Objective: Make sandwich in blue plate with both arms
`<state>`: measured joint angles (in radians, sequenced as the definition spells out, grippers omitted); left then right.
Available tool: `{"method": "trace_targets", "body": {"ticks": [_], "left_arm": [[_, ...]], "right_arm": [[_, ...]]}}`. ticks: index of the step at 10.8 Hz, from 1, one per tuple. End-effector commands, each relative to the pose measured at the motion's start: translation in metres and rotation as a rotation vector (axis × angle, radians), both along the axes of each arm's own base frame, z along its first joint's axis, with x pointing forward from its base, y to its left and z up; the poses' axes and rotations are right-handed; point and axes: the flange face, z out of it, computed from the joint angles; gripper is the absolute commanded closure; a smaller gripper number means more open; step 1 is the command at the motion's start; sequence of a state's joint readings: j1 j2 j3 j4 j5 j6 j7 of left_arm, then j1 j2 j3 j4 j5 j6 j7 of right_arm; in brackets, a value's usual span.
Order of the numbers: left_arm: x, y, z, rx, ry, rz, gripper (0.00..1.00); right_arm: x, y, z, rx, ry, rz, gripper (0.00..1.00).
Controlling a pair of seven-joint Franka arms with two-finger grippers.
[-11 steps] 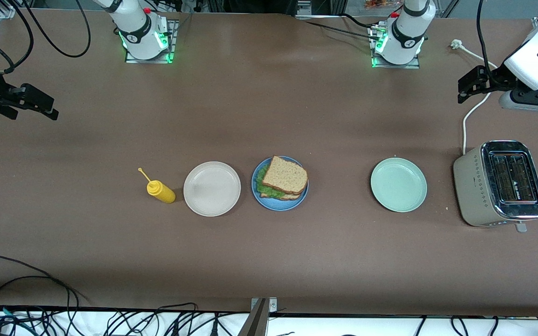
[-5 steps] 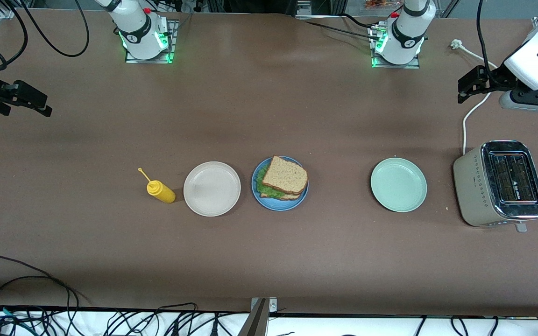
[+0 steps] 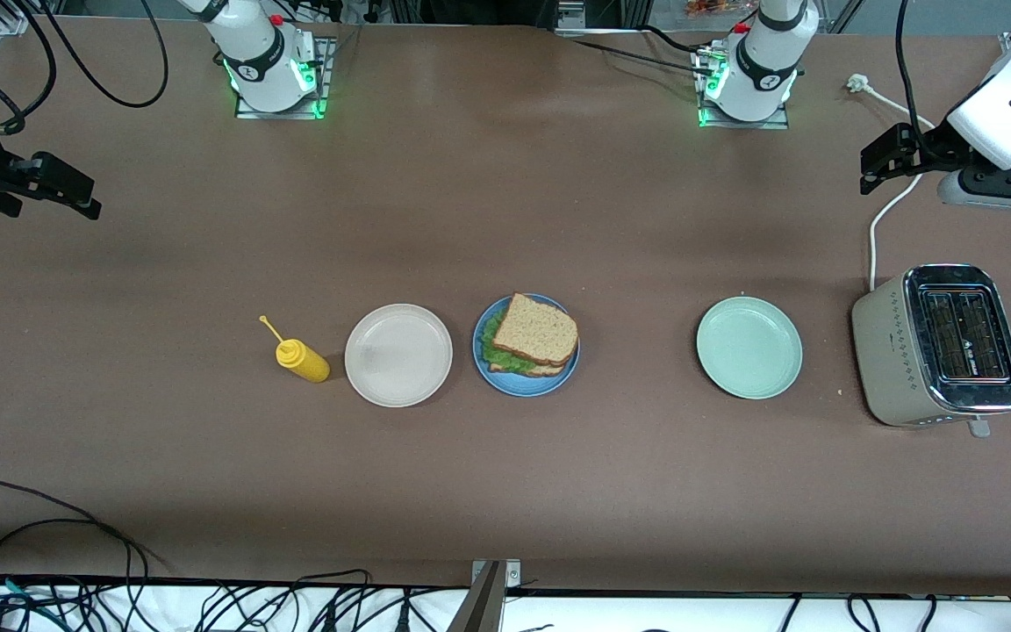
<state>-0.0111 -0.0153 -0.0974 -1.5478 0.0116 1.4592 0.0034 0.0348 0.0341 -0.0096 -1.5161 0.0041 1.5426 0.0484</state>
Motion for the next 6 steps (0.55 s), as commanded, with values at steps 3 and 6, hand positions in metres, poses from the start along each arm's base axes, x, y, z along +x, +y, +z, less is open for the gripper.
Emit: {"method": "trace_targets", "body": {"ticks": [3,6], "left_arm": [[-0.0043,-0.0006,0.0053,-0.017,0.002,0.013,0.00],[-0.0043,-0.0006,0.0053,-0.017,0.002,0.013,0.00]], "right_arm": [[-0.0042,0.0026,0.0039,-0.018,0.002,-0.017,0.00],[-0.0031,0.0007,0.0023,-0.020,0.004,-0.019,0.00]]}}
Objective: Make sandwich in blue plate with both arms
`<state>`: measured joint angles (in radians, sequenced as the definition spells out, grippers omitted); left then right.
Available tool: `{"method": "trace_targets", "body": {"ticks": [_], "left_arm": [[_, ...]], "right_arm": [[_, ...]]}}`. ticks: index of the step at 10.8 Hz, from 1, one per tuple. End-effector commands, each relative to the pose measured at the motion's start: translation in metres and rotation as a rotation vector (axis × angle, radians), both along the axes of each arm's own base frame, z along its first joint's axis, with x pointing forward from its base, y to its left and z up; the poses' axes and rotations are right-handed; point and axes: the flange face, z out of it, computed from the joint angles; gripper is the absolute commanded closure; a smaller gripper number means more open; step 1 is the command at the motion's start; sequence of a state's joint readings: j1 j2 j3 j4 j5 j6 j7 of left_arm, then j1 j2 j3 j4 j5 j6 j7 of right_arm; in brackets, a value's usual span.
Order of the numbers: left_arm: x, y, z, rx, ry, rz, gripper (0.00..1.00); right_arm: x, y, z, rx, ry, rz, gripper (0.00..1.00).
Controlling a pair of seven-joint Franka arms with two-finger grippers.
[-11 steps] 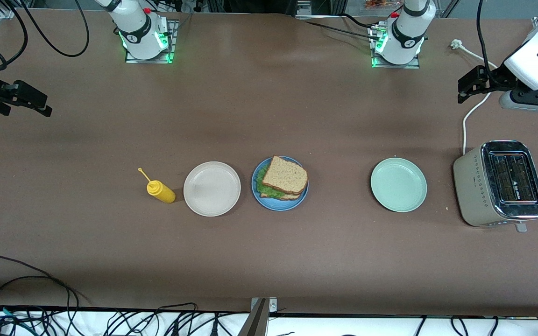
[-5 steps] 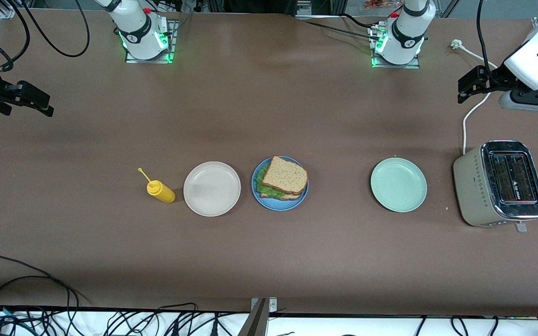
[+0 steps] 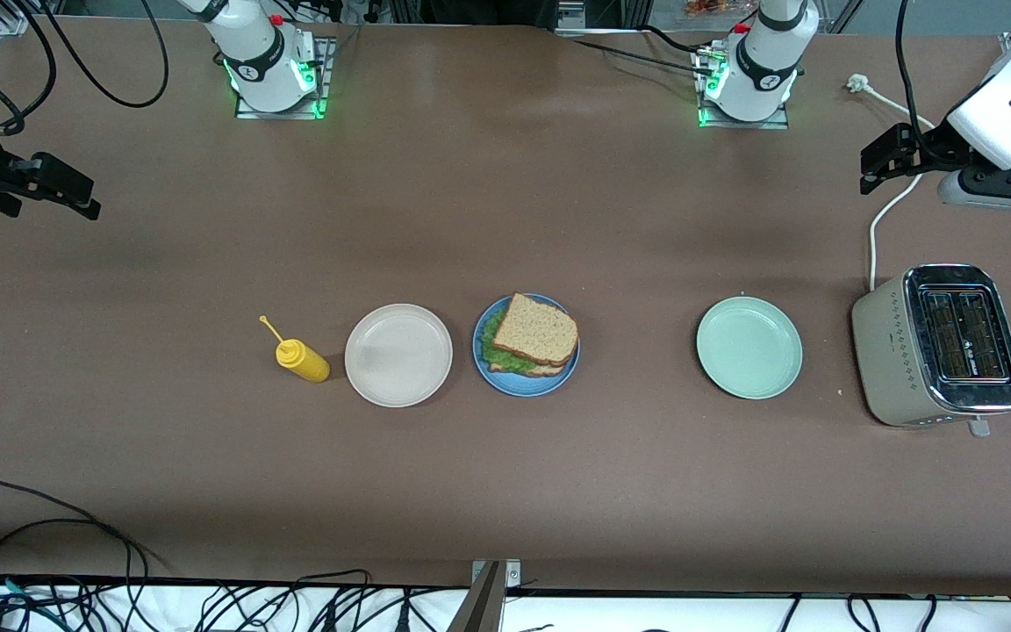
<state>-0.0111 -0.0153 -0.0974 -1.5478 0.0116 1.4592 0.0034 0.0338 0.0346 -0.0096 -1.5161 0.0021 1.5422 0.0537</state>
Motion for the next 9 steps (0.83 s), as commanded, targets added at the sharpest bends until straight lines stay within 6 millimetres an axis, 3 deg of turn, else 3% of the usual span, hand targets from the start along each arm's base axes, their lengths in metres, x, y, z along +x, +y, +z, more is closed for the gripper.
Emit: {"method": "trace_targets", "body": {"ticks": [1,9], "left_arm": [[-0.0044,-0.0006,0.0052,-0.017,0.004,0.013,0.00],[-0.0043,-0.0013,0.0053,-0.016,0.002,0.011,0.00]], "right_arm": [[-0.0035,0.0039,0.0043,-0.019,-0.001,-0.008,0.00],[-0.0021,0.0030,0.0069,-0.020,-0.017,-0.009,0.00]]}}
